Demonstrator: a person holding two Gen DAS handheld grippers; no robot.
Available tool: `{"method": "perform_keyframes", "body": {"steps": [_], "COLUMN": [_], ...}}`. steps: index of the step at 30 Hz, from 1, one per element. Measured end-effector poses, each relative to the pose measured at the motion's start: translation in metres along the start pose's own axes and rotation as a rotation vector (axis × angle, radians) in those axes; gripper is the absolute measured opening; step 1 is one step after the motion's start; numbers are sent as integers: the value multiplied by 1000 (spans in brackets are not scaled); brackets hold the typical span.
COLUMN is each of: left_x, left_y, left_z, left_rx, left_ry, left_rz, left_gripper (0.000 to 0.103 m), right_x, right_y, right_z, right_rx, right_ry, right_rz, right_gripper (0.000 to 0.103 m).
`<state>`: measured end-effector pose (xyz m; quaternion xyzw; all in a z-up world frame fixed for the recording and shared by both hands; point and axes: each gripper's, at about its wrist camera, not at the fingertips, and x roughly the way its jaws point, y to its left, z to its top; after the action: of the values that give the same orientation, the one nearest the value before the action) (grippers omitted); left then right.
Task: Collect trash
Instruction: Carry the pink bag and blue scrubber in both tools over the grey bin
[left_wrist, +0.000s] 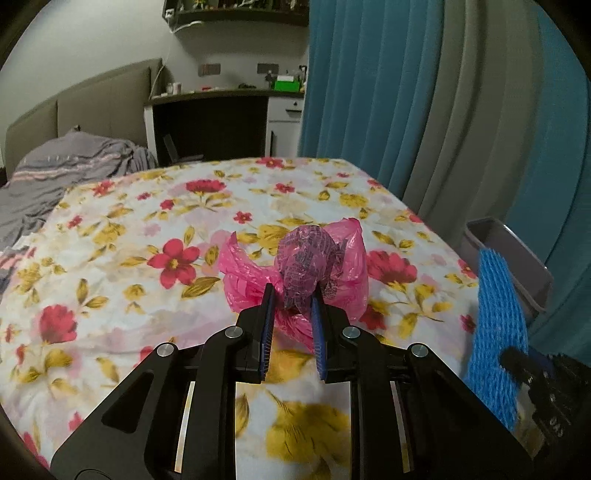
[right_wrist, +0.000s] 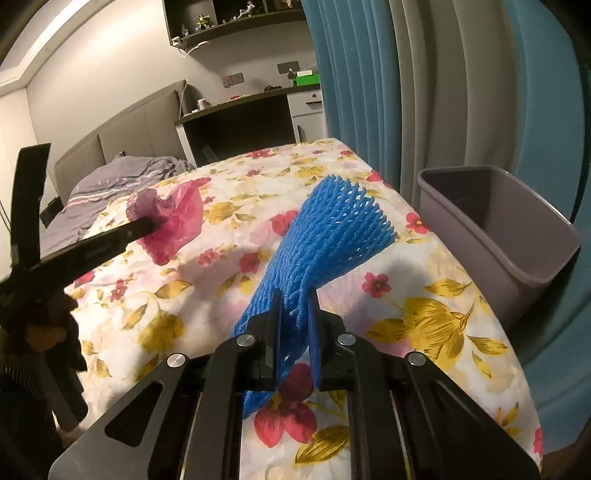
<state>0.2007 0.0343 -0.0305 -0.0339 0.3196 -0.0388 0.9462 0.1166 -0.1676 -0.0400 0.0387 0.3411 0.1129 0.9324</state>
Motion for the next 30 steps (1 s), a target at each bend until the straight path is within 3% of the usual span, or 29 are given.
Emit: {"method": "perform_keyframes", "body": {"steps": [8,16,24,30], "left_x": [-28,-27,-15,16], "left_y": [-32,-81,-152,-210], "left_z": [3,11,34,51], "left_rx": [55,119,178,185], "left_ry": [-43,-50,-57,-24], "left_rz": [-49,-118,-231,-361], "left_gripper": [18,18,18,18], "right_x": [-21,-35,-38,-30], "right_y": [-8,-38,-105,-157], "right_z": [12,24,50,65], "right_rx": [-6,0,44,108], "right_ry": [-35,-69,-125,-169], "right_rz": [-21,-71,-203,-296], "right_gripper": [13,13,13,13]}}
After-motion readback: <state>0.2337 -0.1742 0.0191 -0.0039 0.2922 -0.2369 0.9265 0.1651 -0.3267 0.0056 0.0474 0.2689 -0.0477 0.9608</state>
